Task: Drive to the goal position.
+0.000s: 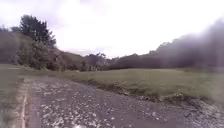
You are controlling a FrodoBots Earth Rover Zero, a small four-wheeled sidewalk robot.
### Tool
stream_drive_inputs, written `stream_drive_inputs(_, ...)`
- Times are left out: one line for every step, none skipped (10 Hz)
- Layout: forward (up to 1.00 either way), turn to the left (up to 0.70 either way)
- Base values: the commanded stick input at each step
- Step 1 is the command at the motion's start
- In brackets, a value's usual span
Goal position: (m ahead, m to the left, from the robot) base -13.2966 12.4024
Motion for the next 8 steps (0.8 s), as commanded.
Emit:
stream_drive_inputs(0.00,0.00)
stream_drive_inputs(0.00,0.00)
stream_drive_inputs(0.00,0.00)
stream_drive_inputs(0.00,0.00)
stream_drive_inputs(0.00,0.00)
stream_drive_inputs(0.00,0.00)
stream_drive_inputs(0.00,0.00)
stream_drive_inputs(0.00,0.00)
